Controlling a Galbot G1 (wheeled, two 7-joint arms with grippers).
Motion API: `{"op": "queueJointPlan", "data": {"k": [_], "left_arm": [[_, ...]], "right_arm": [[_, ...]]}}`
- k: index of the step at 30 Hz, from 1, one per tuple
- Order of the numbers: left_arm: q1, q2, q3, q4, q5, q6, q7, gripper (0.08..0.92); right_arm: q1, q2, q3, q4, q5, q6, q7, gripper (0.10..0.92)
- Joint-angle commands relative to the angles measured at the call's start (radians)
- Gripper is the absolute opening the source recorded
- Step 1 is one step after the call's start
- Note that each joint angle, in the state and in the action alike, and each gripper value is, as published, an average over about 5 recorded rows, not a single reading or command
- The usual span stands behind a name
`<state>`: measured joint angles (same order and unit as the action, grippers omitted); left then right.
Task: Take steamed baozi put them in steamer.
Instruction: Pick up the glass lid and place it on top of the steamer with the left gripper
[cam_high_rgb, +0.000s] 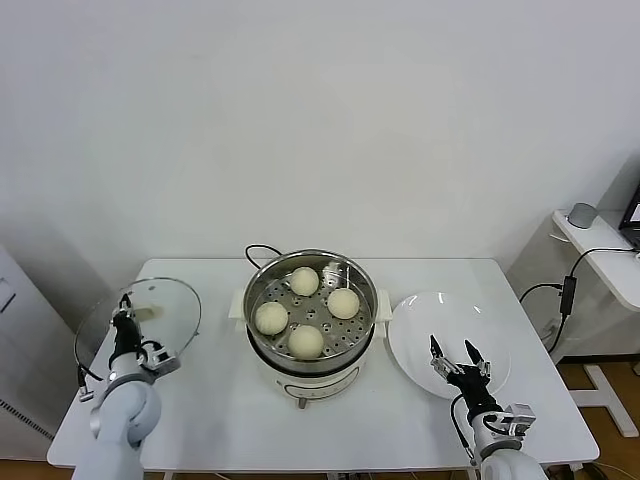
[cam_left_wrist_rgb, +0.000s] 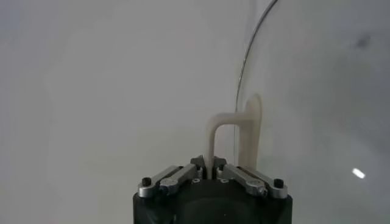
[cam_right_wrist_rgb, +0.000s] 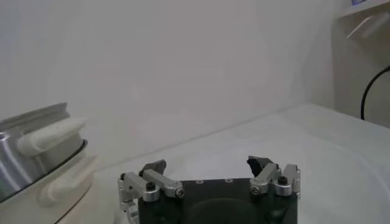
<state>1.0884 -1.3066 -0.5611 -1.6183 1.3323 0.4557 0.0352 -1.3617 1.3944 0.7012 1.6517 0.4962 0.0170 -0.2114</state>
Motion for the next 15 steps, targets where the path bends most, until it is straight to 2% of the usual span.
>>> {"op": "queueJointPlan", "data": {"k": [1,4,9,15], "left_arm": [[-0.002,-0.130,0.149,-0.355,0.346,0.330,0.287,0.130],[-0.011,-0.167,0.174,-0.396,0.385,0.330,0.339,0.130],[-0.019,-0.189,0.224,-0.430,0.444,0.330,0.390,0.130],[-0.037,-0.263,0.331,-0.397,0.477,0.330,0.396,0.130]], "right_arm": [[-0.003,-0.002,0.003,0.009,0.002,-0.003,-0.003,0.823],[-0.007,-0.010,0.007,0.011,0.003,-0.004,-0.006,0.823],[-0.012,-0.019,0.013,0.012,0.005,-0.003,-0.008,0.823],[-0.019,-0.030,0.010,0.011,0.002,0.001,-0.015,0.823]]}}
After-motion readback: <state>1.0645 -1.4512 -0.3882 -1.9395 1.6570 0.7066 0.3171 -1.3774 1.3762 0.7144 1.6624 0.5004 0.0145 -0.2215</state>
